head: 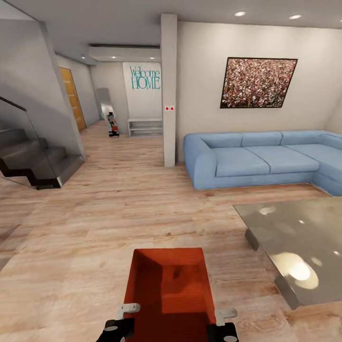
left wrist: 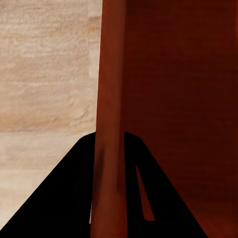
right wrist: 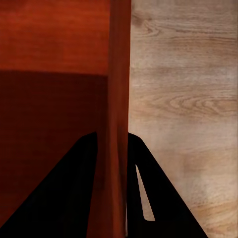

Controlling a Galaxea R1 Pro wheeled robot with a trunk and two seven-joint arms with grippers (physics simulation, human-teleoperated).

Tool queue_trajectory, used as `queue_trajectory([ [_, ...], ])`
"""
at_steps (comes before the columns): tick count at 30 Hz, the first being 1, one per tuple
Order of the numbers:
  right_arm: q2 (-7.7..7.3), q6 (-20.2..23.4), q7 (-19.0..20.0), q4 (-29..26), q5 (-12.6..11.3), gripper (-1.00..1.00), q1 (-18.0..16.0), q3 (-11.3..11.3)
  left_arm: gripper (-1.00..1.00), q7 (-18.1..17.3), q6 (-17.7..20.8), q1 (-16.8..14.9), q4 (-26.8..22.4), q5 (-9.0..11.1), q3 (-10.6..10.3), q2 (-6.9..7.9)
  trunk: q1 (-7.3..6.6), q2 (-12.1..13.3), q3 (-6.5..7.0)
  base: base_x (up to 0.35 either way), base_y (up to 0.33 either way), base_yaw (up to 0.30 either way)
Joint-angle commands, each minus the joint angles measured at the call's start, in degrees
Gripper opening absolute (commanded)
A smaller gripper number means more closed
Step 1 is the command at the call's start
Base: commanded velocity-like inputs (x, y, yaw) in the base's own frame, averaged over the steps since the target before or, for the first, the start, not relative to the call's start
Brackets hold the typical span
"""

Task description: Move the two storage containers from the living room to the garage. In the garage, place one container on the floor and stack the other container on top of it (either order is fine).

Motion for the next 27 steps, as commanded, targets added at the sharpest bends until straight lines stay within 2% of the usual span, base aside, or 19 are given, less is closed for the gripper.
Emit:
queue_trajectory([
  [1,-0.08,-0.2,-0.3,0.1,-0.5,-1.00,-0.1,0.3,-1.00,0.3,0.3,0.0,-0.1,0.3,-0.4,0.02,0.03,0.0,-0.06,0.320,0.000,0.059],
  [27,-0.04,-0.1,-0.4,0.1,-0.4,-1.00,-0.1,0.3,-1.00,0.5,0.4,0.0,-0.1,0.3,-0.4,-0.10,0.03,0.0,-0.06,0.312,0.000,0.254],
])
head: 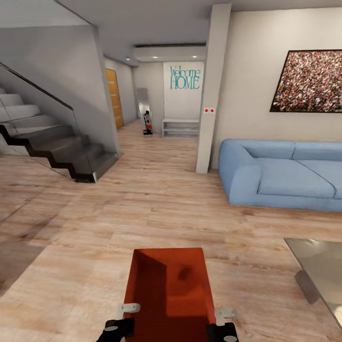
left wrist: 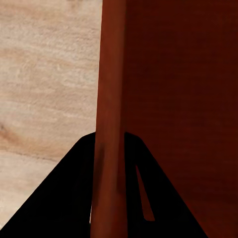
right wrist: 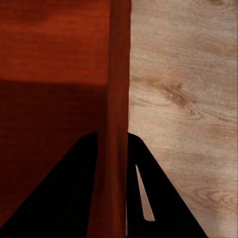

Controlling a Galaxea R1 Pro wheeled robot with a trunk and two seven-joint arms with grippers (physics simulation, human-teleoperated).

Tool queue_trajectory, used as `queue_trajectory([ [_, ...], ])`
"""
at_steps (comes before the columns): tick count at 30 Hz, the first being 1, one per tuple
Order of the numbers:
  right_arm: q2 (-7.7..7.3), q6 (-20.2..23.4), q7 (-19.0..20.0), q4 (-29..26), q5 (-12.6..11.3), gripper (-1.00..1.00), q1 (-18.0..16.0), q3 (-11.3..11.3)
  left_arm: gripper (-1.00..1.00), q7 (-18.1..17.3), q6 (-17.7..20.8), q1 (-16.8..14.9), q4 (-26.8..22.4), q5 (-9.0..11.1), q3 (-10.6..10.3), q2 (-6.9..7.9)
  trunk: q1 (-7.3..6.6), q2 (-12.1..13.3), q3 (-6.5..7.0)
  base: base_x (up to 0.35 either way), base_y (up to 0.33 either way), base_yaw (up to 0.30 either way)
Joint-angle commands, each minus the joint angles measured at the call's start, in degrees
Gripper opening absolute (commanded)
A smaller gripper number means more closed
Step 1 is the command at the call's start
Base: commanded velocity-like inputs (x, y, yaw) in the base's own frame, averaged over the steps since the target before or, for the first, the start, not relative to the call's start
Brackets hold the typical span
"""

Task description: Move the two storage containers from the living room to the garage. In the garage, place one container on the floor and stack the other container on top of it (either order is fine).

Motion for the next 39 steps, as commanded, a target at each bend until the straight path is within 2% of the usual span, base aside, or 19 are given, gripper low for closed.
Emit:
queue_trajectory([
  [1,-0.05,-0.2,-0.3,0.1,-0.6,-1.00,0.0,0.3,-1.00,0.3,0.3,0.0,-0.1,0.2,-0.4,-0.05,0.03,0.0,-0.06,0.301,0.000,0.269],
  [39,-0.06,-0.3,-0.5,0.2,-0.5,-1.00,0.0,0.3,-1.00,0.4,0.3,0.0,0.0,0.2,-0.4,-0.05,0.03,0.0,-0.06,0.298,0.000,0.269],
])
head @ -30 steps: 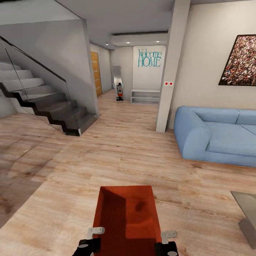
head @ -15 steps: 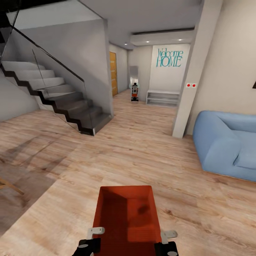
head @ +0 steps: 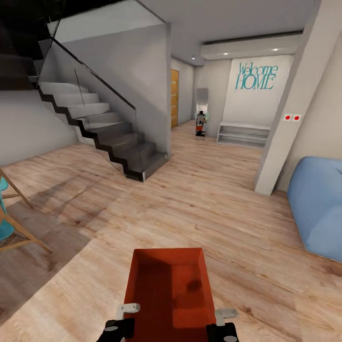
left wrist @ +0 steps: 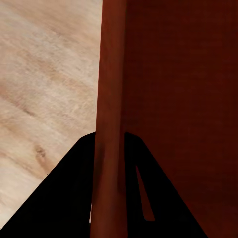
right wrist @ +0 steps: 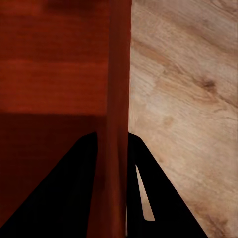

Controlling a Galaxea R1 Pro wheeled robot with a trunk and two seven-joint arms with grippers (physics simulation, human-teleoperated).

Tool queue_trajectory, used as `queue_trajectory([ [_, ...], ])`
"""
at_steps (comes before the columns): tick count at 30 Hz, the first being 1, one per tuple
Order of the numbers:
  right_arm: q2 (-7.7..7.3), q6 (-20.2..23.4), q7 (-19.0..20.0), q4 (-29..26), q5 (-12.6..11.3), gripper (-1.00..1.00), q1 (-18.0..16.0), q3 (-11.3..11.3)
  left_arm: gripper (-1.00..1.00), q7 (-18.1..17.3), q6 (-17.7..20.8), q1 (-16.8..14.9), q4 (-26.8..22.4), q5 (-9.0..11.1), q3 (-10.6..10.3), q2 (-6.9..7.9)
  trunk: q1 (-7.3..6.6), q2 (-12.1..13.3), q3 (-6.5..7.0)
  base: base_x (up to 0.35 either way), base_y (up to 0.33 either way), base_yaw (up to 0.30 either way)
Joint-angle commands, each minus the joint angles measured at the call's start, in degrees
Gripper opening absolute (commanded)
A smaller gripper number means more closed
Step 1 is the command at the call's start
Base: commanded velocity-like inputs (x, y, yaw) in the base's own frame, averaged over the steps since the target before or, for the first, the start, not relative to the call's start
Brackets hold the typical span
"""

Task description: Move the two storage containers from the living room to the garage. In the garage, place one container on the floor and stack the other container on top of it (either order is fine).

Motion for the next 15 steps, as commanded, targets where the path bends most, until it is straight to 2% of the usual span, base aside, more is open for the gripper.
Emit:
queue_trajectory([
  [1,-0.03,-0.2,-0.6,0.1,-0.5,-1.00,0.0,0.3,-1.00,0.3,0.3,0.0,-0.1,0.1,-0.2,-0.05,0.03,0.0,-0.06,0.291,0.000,0.269],
  [13,-0.03,-0.3,-0.6,0.1,-0.5,-1.00,0.0,0.3,-1.00,0.2,0.4,0.0,-0.2,0.1,-0.2,-0.06,0.03,0.0,-0.06,0.275,0.000,0.268],
  [15,-0.04,-0.3,-0.6,0.1,-0.5,-1.00,0.0,0.3,-1.00,0.2,0.3,0.0,-0.2,0.0,-0.3,-0.06,0.03,0.0,-0.06,0.272,0.000,0.132],
])
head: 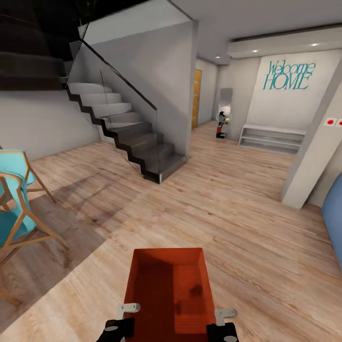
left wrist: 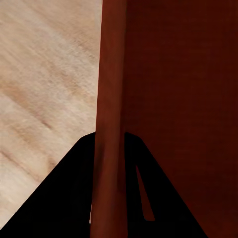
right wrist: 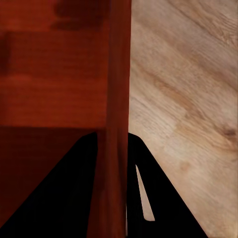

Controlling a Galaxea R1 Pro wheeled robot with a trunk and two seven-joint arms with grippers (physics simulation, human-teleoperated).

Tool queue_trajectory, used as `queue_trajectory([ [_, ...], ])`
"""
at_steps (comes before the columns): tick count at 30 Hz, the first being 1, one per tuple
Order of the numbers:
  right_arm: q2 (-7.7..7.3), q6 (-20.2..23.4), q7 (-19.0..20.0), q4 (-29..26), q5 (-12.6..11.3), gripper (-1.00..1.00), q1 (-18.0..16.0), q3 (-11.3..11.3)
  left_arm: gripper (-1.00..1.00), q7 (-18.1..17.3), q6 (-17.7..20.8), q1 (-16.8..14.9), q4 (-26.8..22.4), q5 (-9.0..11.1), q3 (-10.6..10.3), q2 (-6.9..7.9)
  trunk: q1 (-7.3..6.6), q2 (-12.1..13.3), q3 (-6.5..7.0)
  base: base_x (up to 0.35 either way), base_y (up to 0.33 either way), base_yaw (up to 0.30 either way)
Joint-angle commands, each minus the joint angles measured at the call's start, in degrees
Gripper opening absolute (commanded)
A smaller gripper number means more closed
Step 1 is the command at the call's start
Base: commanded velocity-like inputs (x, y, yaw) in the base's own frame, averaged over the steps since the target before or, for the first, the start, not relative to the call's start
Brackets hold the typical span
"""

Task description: Move the two storage containers from the living room to the garage. In the garage, place one container on the floor and stack the other container on top of it (either order is fine).

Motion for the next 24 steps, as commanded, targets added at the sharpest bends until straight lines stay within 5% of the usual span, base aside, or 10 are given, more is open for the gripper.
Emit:
queue_trajectory([
  [1,-0.06,-0.2,-0.5,0.1,-0.5,-1.00,0.0,0.4,-1.00,0.3,0.3,0.0,-0.1,0.2,-0.3,-0.04,0.03,0.0,-0.06,0.245,0.000,0.057],
  [24,-0.09,-0.1,-0.6,0.1,-0.7,-1.00,0.0,0.4,-1.00,0.0,0.5,0.0,0.0,0.1,-1.2,-0.07,0.03,0.0,-0.06,0.091,0.000,-0.152],
])
